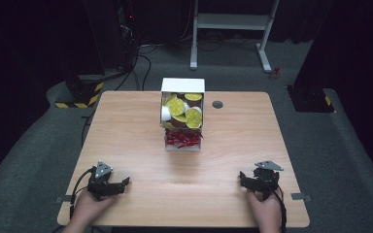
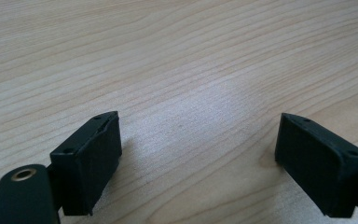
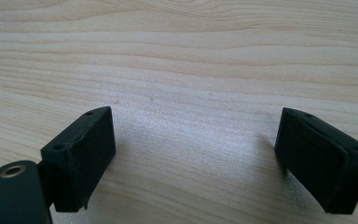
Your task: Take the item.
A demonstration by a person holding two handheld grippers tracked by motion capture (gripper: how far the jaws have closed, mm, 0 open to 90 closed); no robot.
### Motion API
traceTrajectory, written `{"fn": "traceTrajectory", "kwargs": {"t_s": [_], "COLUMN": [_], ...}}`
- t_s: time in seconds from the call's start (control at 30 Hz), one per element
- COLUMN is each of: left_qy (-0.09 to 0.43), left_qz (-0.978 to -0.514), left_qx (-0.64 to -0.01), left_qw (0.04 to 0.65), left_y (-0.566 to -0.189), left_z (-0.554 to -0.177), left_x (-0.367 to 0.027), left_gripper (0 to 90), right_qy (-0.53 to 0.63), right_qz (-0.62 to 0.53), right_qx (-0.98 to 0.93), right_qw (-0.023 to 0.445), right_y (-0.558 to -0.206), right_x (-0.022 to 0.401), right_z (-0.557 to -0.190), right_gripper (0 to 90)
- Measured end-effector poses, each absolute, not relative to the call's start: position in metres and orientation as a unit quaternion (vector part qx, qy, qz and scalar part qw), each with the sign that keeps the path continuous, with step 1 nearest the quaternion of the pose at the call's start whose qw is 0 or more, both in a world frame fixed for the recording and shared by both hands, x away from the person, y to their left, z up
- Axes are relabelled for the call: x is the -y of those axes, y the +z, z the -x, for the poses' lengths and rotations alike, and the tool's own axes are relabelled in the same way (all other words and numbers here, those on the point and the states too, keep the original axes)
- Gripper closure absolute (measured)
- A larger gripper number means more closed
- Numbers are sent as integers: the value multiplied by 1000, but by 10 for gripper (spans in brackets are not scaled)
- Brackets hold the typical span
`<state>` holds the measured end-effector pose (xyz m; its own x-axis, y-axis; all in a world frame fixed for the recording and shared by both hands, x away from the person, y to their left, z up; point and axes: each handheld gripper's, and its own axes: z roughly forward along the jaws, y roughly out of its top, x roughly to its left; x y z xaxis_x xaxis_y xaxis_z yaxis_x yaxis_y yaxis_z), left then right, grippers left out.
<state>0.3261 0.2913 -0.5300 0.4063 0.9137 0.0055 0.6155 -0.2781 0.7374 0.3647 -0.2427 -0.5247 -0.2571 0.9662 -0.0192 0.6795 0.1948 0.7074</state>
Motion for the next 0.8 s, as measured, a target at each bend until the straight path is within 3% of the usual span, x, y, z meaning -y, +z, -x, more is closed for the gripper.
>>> {"fn": "traceTrajectory", "kwargs": {"t_s": [0.8], "left_qy": [218], "left_qz": [-770], "left_qx": [-495], "left_qw": [338], "left_y": [-530], "left_z": [-325], "left_x": [-292], "left_gripper": [148], "right_qy": [298], "right_qz": [-561], "right_qx": [-734], "right_qw": [241], "right_y": [-525], "right_x": [243], "right_z": [-365], "right_gripper": [113]}}
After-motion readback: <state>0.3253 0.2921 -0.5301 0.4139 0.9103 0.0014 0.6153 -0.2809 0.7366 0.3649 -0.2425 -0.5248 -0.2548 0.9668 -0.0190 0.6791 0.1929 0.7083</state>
